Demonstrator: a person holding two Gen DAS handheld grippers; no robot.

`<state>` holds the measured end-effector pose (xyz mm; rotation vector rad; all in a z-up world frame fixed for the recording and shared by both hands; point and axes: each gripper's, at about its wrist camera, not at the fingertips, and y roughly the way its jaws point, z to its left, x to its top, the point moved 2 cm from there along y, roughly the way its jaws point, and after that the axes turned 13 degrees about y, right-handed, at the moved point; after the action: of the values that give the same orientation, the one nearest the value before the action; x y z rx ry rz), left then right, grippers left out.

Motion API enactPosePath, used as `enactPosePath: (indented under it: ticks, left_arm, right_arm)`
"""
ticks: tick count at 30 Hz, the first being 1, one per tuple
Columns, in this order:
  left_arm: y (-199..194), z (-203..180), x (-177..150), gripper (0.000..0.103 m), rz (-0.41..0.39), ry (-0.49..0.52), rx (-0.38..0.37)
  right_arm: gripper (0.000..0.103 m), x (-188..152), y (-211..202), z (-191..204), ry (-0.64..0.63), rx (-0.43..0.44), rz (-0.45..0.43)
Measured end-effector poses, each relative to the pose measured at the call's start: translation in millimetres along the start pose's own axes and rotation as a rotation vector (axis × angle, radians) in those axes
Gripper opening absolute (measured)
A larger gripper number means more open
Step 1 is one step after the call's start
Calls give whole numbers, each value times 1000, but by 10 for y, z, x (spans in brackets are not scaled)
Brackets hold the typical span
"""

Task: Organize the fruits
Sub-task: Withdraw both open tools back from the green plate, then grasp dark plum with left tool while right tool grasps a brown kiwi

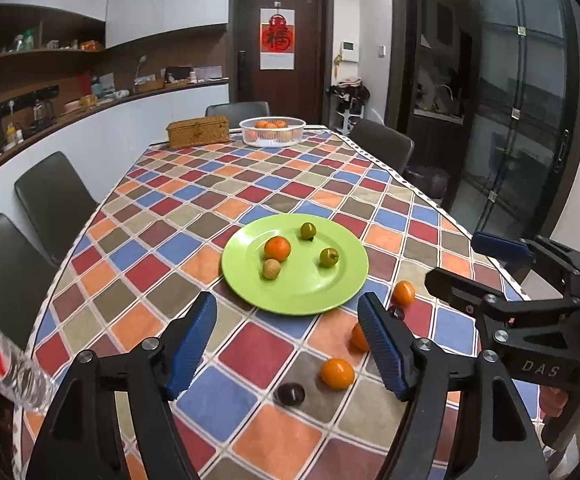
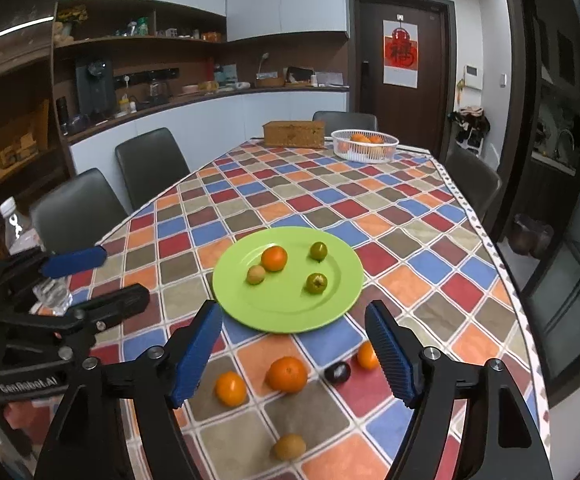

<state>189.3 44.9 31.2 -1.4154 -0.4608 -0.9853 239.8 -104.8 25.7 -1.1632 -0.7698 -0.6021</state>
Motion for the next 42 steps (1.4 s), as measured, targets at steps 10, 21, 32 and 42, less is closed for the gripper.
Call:
enactPosePath:
  ticks: [10, 21, 32, 42]
  left_arm:
    - [-129, 2, -312, 77, 23, -11, 8]
    - [90, -54, -574, 79, 87, 67, 3]
    - [433, -109, -851, 79, 195, 101, -38]
    - [725, -149, -987, 79, 259, 139, -81]
  right_arm:
    - [75, -289, -195, -30, 95, -49, -8]
    - [75, -645, -12, -208, 152, -143, 95]
    - [75, -959, 248, -314, 175, -171, 228]
    - [60, -1061, 434, -317, 158, -169, 288]
